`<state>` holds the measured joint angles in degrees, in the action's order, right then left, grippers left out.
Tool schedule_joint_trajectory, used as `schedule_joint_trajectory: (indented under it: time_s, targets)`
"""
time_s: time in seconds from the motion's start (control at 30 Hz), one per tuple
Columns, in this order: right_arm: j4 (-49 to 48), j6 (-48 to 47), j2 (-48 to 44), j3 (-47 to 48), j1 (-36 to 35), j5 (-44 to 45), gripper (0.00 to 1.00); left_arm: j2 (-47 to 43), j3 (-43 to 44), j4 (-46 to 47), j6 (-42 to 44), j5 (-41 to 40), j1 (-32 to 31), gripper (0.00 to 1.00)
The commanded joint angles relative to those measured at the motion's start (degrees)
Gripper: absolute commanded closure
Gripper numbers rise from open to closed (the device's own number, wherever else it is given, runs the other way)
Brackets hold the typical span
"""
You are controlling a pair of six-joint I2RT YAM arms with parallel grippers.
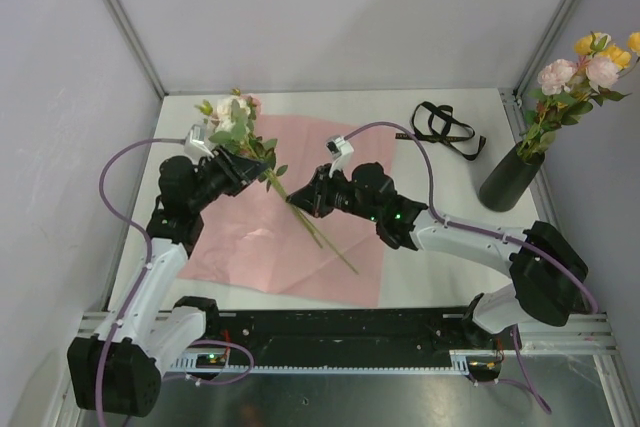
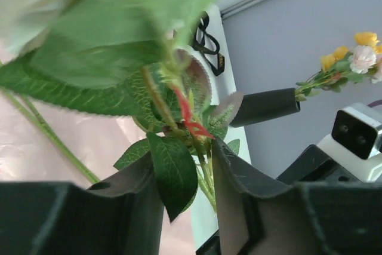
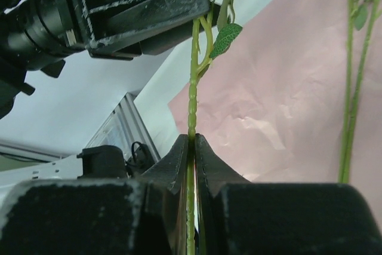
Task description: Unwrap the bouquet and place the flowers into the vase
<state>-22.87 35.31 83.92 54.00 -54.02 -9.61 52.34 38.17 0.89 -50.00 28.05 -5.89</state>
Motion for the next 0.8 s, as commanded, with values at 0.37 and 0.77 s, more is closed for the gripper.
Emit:
schedule_joint_trajectory:
  time_s: [0.37,0.77]
  targets:
    - [1.61,-0.74,6.09,4.84,-0.03,-5.78,0.63,1.77,-0.29,5.22,3.07,1.4,-5.1,1.0]
    - [0.71,-3.1,5.21,5.52,-0.11,-1.21,1.0,3.78,1.76,3.23,6.95,4.04,-6.66,0.44]
